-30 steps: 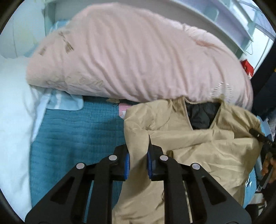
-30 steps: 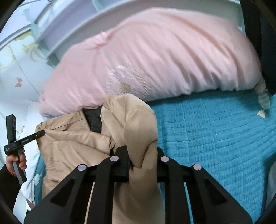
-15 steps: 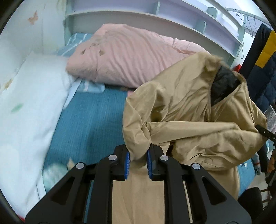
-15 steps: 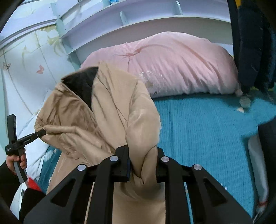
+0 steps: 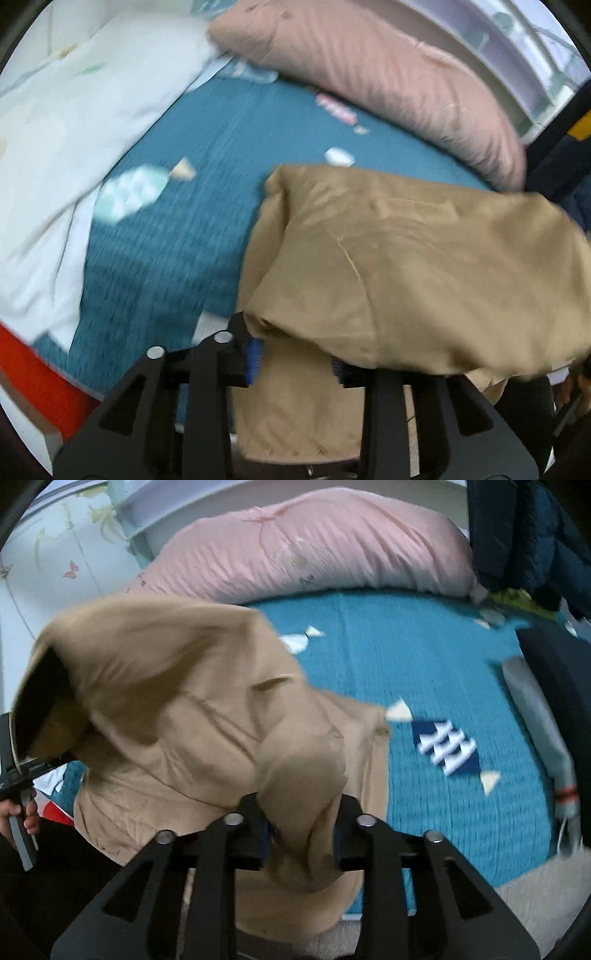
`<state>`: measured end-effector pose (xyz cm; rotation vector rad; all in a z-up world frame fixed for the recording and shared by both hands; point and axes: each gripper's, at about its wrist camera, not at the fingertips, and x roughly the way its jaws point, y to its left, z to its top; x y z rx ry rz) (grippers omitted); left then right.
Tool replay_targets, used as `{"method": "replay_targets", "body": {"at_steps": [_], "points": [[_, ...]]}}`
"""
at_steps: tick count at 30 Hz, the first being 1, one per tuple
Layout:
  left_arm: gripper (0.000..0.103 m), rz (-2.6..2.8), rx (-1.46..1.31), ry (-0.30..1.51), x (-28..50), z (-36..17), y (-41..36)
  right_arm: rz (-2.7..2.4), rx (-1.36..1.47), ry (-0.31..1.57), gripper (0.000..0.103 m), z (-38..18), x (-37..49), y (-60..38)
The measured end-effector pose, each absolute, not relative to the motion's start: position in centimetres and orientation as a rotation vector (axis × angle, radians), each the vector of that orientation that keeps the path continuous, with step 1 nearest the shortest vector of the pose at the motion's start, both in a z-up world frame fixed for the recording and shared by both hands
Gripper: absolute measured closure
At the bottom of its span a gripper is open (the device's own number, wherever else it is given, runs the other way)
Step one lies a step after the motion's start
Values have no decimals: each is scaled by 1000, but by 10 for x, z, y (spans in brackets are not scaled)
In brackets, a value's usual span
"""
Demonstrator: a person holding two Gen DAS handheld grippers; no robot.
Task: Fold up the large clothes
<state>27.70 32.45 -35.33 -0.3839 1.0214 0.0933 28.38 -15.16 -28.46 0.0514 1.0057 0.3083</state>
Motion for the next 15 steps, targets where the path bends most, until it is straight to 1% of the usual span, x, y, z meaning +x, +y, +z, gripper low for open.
{"method": "replay_targets", "body": {"at_steps": [1, 2, 3, 4, 6, 7, 8, 11, 15], "points": [[61, 108, -405, 1044, 274, -358, 329, 310, 61, 1014, 71, -285, 279, -153], [49, 138, -427, 1069, 271, -360, 334, 305, 56, 1021, 67, -286, 274, -154], [43, 167, -436, 1076, 265, -360, 339, 292, 47, 1032, 59, -286, 271, -155], [42, 184, -441, 1074, 261, -359, 342, 276, 47, 1047, 56, -286, 264, -157], [34, 215, -451, 1076, 250, -356, 352, 269, 59, 1063, 53, -284, 254, -163], [32, 220, -456, 1073, 245, -353, 355, 257, 63, 1069, 50, -282, 247, -166], [32, 232, -452, 1069, 239, -348, 359, 251, 68, 1074, 48, -280, 245, -170], [32, 280, -428, 1048, 226, -332, 364, 227, 100, 1101, 48, -273, 234, -183], [31, 322, -394, 932, 208, -294, 365, 185, 121, 1086, 48, -250, 220, -198]]}}
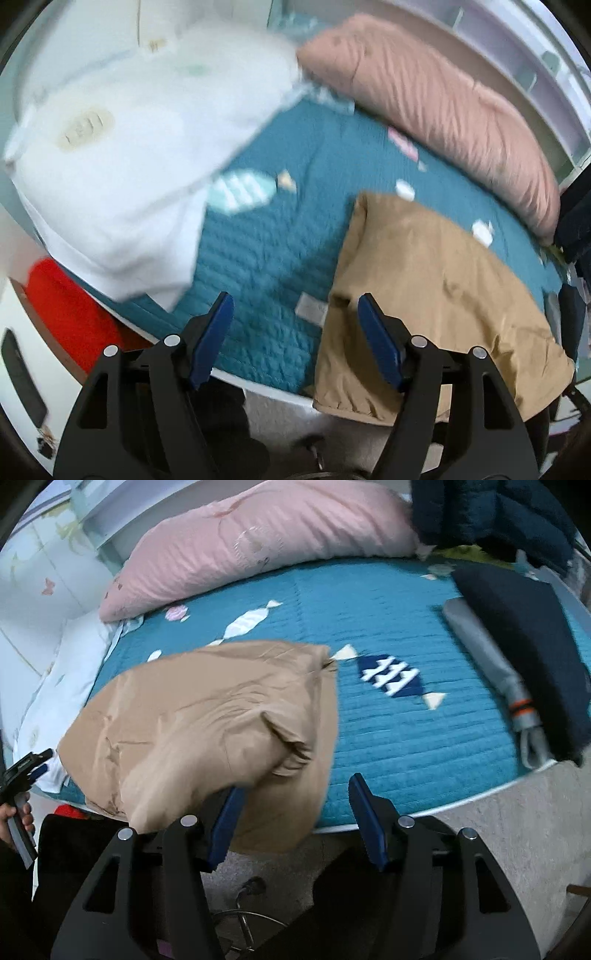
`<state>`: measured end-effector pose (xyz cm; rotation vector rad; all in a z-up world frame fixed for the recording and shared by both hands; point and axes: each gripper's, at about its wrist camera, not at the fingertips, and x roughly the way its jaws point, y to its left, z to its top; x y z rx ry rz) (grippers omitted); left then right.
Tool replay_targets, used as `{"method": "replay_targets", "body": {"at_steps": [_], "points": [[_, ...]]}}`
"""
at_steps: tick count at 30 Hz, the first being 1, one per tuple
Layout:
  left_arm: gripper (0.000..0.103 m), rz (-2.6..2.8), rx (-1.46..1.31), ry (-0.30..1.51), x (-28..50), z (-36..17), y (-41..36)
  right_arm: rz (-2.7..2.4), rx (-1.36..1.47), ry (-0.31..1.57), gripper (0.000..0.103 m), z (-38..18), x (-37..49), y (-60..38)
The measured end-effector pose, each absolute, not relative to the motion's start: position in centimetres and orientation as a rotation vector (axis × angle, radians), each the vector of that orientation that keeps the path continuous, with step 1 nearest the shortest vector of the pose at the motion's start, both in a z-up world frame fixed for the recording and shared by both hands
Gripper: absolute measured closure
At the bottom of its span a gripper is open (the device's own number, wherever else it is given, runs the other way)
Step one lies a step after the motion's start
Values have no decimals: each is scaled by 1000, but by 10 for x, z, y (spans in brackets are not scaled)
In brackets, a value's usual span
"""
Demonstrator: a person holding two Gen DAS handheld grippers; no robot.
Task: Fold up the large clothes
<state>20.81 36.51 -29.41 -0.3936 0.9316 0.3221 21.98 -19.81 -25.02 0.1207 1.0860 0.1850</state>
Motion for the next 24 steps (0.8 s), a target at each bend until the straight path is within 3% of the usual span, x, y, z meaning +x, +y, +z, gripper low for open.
{"method": "replay_targets", "body": {"at_steps": [5, 9, 11, 12, 15, 18, 24], "points": [[27, 154, -340, 883, 228, -271, 333, 192, 148, 1002, 47, -217, 215, -198], [26, 46, -318, 1009, 255, -303, 301, 316, 141, 1018, 47, -224, 233, -161], [26, 57, -286, 1101, 265, -331, 287, 369, 140, 1092, 60, -251, 247, -141], [26, 71, -274, 1138, 267, -342, 282, 384, 143, 1143, 84, -267, 254, -134], [27, 70, -256, 1224, 262, -367, 268, 321, 133, 1325, 103, -325, 274, -129], [21, 44, -298, 1287, 255, -384, 269, 217, 134, 1414, 103, -363, 281, -151], [21, -2, -371, 1260, 248, -378, 280, 179, 130, 1419, 103, -365, 287, -161]]}}
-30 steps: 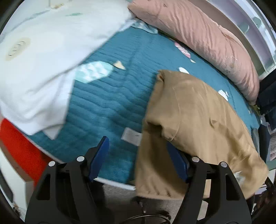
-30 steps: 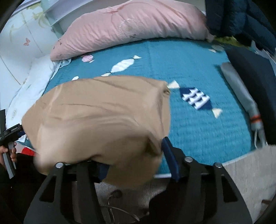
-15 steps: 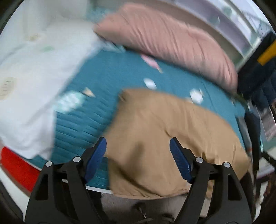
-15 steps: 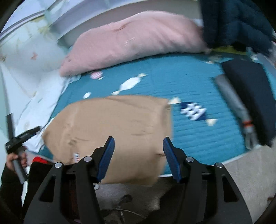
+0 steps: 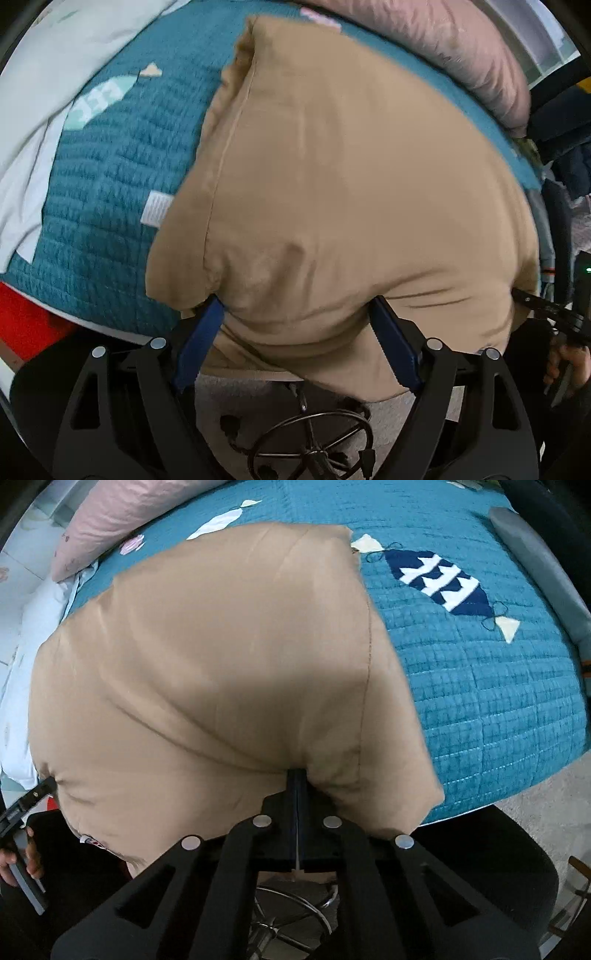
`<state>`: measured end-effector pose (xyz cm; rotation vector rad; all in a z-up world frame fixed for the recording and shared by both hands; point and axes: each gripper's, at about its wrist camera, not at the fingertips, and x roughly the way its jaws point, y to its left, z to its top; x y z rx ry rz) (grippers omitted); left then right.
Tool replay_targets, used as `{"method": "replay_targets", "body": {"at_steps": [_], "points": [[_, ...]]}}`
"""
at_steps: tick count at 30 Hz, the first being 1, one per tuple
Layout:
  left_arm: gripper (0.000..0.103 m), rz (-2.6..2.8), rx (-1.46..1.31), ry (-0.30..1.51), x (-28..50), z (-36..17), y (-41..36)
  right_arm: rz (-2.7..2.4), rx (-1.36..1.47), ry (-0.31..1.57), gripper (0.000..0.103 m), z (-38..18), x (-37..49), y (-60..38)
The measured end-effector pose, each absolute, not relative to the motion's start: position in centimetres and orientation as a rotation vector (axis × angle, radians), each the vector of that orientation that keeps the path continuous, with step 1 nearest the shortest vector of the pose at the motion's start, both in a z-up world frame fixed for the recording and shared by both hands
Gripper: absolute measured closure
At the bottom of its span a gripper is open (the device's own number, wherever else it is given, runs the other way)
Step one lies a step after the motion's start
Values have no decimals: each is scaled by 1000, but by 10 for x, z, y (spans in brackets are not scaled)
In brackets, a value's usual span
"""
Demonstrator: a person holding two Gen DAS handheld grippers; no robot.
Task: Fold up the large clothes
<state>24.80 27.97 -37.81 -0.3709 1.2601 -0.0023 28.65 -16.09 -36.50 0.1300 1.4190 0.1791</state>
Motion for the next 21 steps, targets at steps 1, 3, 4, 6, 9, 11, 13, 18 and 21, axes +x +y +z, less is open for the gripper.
{"method": "replay_targets", "body": {"at_steps": [1, 3, 4, 6, 9, 11, 13, 18, 21], "points": [[21, -5, -385, 1242, 247, -374, 283, 179, 123, 1415, 103, -365, 286, -158], [21, -12, -429, 1207, 243, -365, 294, 186, 110, 1400, 103, -363, 285, -155], [21, -14, -459, 1181, 240, -360, 302, 188, 116, 1393, 103, -361, 284, -155], [21, -13, -508, 1141, 235, -353, 317, 198, 140, 1371, 99, -350, 281, -154], [21, 56, -497, 1097, 235, -351, 337, 215, 137, 1320, 97, -330, 273, -148], [21, 64, -551, 1098, 237, -354, 346, 240, 145, 1291, 97, -318, 270, -139], [21, 42, -667, 1144, 241, -370, 354, 264, 144, 1272, 97, -309, 270, -129], [21, 19, -750, 1224, 237, -397, 344, 334, 139, 1242, 97, -295, 275, -99], [21, -5, -782, 1258, 234, -410, 343, 366, 137, 1239, 97, -294, 284, -79]]}}
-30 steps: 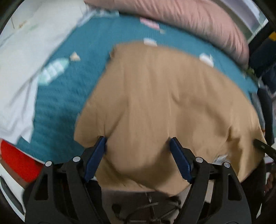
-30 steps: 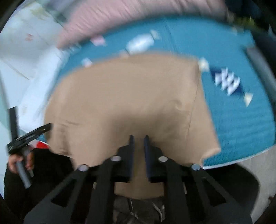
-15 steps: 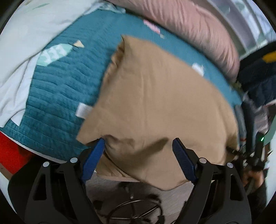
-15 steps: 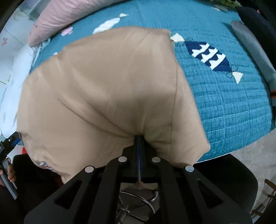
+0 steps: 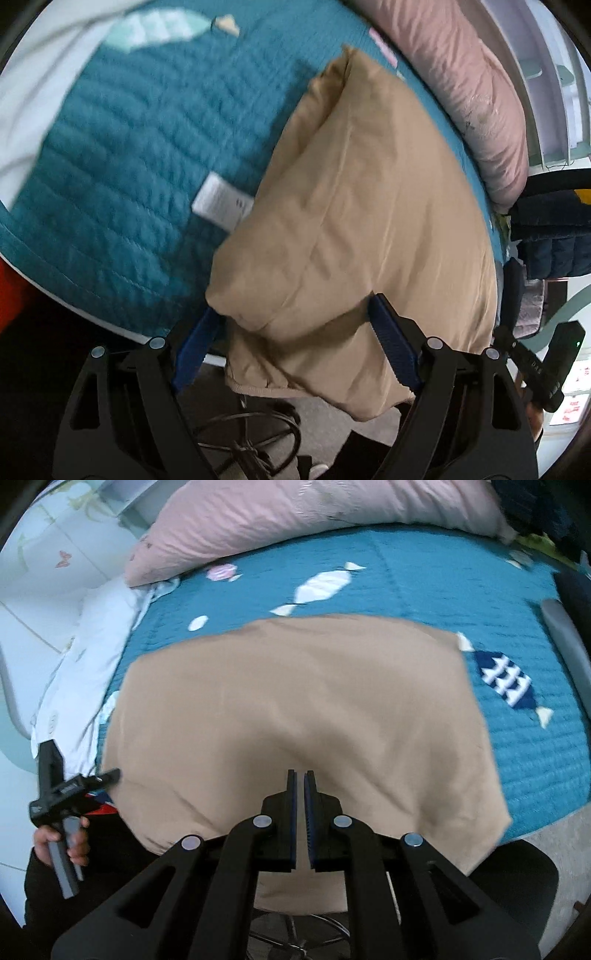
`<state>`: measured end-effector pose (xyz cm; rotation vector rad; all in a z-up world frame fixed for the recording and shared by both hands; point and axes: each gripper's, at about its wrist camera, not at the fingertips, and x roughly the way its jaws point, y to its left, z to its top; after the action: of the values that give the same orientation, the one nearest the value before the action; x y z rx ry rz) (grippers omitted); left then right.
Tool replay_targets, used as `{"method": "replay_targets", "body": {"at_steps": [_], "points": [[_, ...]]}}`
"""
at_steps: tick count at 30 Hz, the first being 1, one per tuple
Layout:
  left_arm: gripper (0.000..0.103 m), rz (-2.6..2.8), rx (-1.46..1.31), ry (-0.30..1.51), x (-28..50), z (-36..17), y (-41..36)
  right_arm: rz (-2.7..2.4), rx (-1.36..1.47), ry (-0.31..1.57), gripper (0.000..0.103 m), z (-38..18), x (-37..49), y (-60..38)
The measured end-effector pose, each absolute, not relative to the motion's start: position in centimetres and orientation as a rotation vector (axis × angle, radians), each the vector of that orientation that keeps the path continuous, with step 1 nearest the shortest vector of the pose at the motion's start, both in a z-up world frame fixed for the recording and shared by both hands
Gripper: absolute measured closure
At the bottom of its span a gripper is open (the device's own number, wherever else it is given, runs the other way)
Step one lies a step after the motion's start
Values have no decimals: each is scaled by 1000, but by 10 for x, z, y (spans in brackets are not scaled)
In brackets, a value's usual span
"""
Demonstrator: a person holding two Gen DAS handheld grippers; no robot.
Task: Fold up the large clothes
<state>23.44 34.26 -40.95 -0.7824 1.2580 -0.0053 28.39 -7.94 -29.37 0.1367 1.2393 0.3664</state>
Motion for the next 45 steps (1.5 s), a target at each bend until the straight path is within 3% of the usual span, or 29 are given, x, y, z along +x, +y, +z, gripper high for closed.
{"method": "replay_targets", "body": {"at_steps": [4, 7, 8, 9, 12, 17, 21, 22, 24, 34, 40, 45], "points": [[24, -30, -764, 1253, 238, -414, 340, 394, 168, 1231, 97, -295, 294, -60], [38, -41, -714, 1241, 237, -412, 329, 402, 181, 1211, 97, -293, 303, -44], [47, -52, -701, 1236, 236, -410, 327, 402, 182, 1204, 97, -294, 308, -39], [64, -68, -704, 1225, 237, -408, 325, 401, 186, 1197, 97, -294, 312, -36], [81, -111, -667, 1174, 237, -399, 319, 396, 216, 1177, 97, -295, 333, -26], [85, -160, -640, 1084, 235, -377, 312, 396, 205, 1189, 97, -305, 370, 3], [85, -211, -649, 996, 236, -353, 310, 363, 166, 1316, 98, -355, 391, 14], [85, -232, -654, 972, 235, -346, 307, 366, 163, 1347, 102, -372, 394, 15], [85, -257, -641, 939, 239, -334, 298, 374, 207, 1325, 102, -383, 396, 8], [85, -300, -588, 897, 252, -305, 272, 433, 385, 1361, 98, -341, 343, -11], [85, -366, -555, 881, 244, -295, 264, 420, 384, 1393, 103, -381, 318, -6], [85, -403, -524, 854, 247, -280, 248, 437, 476, 1403, 99, -360, 309, -22]]}}
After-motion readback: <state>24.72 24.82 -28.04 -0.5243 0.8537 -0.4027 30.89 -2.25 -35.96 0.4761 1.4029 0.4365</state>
